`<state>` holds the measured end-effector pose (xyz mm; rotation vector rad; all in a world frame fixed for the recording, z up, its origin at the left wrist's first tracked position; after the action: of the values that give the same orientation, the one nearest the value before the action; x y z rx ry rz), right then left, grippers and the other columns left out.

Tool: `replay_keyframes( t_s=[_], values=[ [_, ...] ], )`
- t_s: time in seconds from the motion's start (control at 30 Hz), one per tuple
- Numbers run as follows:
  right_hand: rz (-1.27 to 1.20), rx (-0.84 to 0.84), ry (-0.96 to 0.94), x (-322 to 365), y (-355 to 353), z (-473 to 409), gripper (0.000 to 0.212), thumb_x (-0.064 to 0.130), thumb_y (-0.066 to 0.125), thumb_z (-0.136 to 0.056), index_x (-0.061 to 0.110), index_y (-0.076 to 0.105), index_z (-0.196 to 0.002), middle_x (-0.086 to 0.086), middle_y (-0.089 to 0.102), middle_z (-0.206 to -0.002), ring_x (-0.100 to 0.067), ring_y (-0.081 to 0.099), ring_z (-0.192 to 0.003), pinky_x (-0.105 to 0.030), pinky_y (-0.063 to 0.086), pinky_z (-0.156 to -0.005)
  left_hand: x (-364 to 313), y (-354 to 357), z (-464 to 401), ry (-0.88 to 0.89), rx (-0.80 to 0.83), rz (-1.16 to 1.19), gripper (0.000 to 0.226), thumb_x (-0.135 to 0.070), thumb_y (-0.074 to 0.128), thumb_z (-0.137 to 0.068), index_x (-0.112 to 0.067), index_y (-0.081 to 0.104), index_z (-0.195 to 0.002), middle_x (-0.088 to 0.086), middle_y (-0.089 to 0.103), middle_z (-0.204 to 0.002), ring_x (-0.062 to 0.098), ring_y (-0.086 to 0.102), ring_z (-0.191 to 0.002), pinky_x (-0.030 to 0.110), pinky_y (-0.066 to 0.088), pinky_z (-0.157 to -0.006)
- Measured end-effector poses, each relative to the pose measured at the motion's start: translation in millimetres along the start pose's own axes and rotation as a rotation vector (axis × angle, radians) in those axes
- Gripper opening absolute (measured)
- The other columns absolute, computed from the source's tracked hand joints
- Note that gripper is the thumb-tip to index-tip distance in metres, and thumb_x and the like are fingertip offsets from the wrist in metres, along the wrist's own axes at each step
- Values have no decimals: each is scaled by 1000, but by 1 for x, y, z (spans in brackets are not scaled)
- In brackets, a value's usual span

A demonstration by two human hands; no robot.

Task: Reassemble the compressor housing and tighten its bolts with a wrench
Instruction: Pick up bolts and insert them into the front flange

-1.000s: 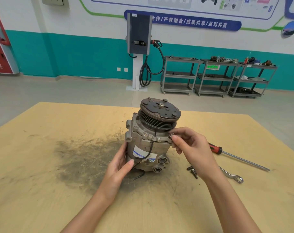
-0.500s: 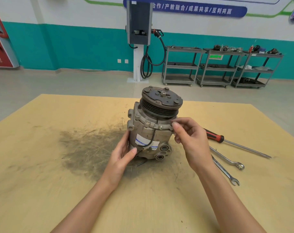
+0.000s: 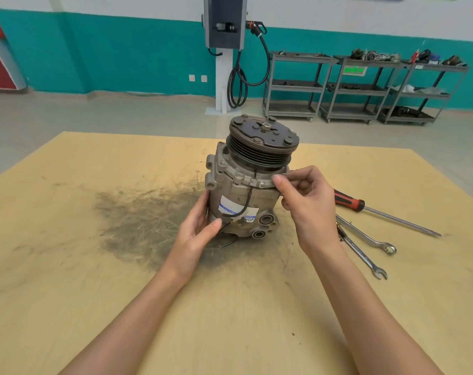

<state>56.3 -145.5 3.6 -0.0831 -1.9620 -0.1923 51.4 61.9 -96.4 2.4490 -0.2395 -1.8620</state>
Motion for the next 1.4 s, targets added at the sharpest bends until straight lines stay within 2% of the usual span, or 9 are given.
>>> replay_keyframes(
  t_s=[0.1, 0.3, 0.47, 0.67, 0.87, 1.03, 1.1, 1.23, 1.4],
  values=[
    [8, 19, -23, 2, 0, 1, 17, 18, 75, -83, 20, 60, -91, 2, 57, -72, -13, 49, -66, -29, 42, -63, 0, 0, 0, 4, 4, 3, 72, -34, 69, -79, -33, 37, -144, -26, 50, -147, -1, 38, -143, 15, 36, -112],
    [-14, 80, -41, 2, 1, 3, 5, 12, 64, -91, 16, 66, -95, 11, 63, -73, -6, 52, -64, -21, 44, -63, 0, 0, 1, 4, -7, 15, 78, -37, 70, -76, -32, 35, -146, -25, 50, -147, -3, 38, -142, 16, 36, -113],
    [51, 31, -38, 2, 0, 1, 13, 15, 73, -85, 17, 60, -89, -1, 59, -76, -19, 51, -71, -39, 45, -68, 2, 1, 2, 5, 0, 13, 77, -36, 70, -76, -31, 36, -146, -24, 50, -148, -2, 39, -142, 17, 35, -115],
    [48, 115, -65, 4, 1, 4, 8, 14, 60, -94, 12, 67, -97, 12, 62, -73, -6, 52, -66, -22, 44, -65, -1, 1, 1, 10, -1, 12, 84, -37, 71, -75, -28, 34, -149, -20, 47, -152, -1, 37, -143, 24, 33, -119],
    [36, 39, -52, 1, 0, 2, 10, 18, 72, -86, 16, 63, -91, 2, 59, -73, -16, 51, -69, -34, 43, -67, 2, 0, 2, 6, -8, 21, 81, -37, 72, -74, -33, 36, -146, -24, 47, -150, -3, 37, -143, 18, 34, -115],
    [22, 113, -100, 4, 1, 4, 11, 21, 60, -91, 18, 68, -96, 13, 64, -75, -3, 53, -65, -18, 44, -65, 2, -1, 2, -1, -9, 18, 72, -39, 72, -74, -41, 41, -140, -31, 48, -146, -5, 38, -142, 13, 35, -112],
    [-9, 72, -65, 1, 0, 3, 2, 17, 67, -89, 18, 66, -91, 11, 62, -71, -7, 52, -64, -23, 44, -65, 2, 0, 2, -1, -8, 23, 75, -38, 72, -75, -39, 39, -142, -29, 48, -147, -5, 37, -142, 13, 35, -112],
    [41, 44, -64, 1, 0, 2, 15, 19, 74, -84, 16, 62, -92, 2, 57, -72, -14, 50, -69, -36, 44, -67, 1, -1, 3, 0, -11, 26, 81, -38, 72, -74, -34, 35, -146, -24, 47, -150, -4, 37, -143, 13, 36, -112],
    [39, 157, -98, 6, 1, 4, 10, 19, 59, -93, 19, 67, -99, 14, 60, -70, -5, 51, -65, -19, 45, -62, 2, -1, 2, -10, -16, 27, 79, -38, 73, -73, -36, 37, -144, -28, 48, -147, -6, 38, -142, 12, 36, -110]
  ],
)
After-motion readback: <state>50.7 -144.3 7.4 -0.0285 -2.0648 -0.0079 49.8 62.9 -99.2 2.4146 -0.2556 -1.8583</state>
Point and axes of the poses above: each hand's wrist, its own z-axis away from the middle knuckle, its own y-axis out of the palm, x = y × z, the point moved 8 cm from there along -z, towards the middle knuckle
